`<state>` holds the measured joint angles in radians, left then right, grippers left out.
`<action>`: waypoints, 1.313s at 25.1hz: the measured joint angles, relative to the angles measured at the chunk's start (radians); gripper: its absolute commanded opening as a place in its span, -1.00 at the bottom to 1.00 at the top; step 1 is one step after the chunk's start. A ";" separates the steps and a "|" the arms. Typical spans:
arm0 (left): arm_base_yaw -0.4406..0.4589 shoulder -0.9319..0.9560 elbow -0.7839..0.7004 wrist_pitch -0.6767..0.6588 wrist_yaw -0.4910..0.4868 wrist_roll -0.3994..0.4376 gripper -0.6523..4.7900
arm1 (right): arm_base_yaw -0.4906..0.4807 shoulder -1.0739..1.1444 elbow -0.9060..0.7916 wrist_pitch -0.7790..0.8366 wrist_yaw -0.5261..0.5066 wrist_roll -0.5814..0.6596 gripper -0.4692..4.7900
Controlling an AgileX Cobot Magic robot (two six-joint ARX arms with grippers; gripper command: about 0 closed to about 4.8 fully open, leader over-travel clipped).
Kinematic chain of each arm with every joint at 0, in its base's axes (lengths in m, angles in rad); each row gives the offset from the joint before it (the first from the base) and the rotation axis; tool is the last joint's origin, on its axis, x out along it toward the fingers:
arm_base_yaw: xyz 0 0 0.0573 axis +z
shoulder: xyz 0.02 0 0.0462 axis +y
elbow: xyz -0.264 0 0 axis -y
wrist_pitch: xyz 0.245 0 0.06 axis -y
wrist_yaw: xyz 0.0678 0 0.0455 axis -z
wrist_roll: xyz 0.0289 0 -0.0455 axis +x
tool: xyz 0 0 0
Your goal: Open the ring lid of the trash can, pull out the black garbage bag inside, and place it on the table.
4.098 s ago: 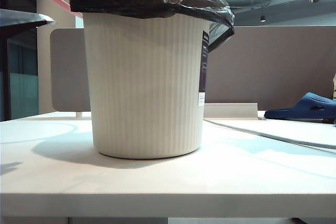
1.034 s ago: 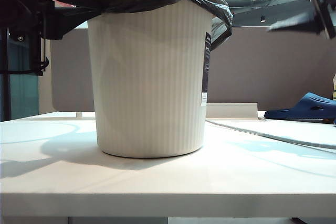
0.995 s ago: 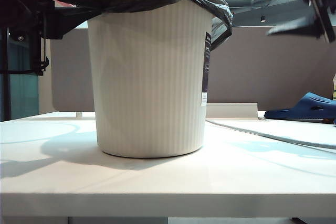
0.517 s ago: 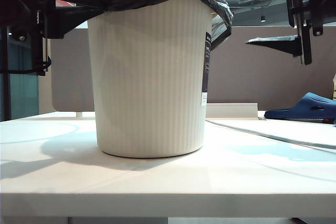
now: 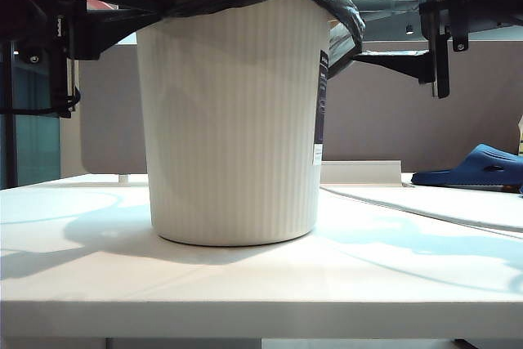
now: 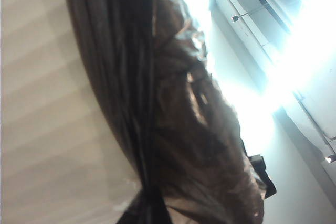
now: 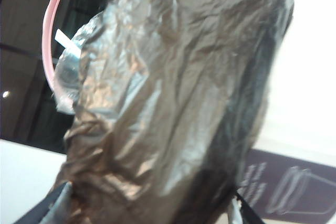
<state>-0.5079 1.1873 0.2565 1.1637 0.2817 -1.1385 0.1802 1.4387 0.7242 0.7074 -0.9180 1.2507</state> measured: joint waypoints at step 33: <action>0.000 0.000 0.000 0.000 0.005 0.019 -0.78 | 0.001 0.001 -0.002 -0.010 -0.045 -0.045 -0.82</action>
<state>-0.5079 1.1873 0.2565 1.1633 0.2871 -1.1191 0.1810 1.4399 0.7227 0.6979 -0.9627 1.2060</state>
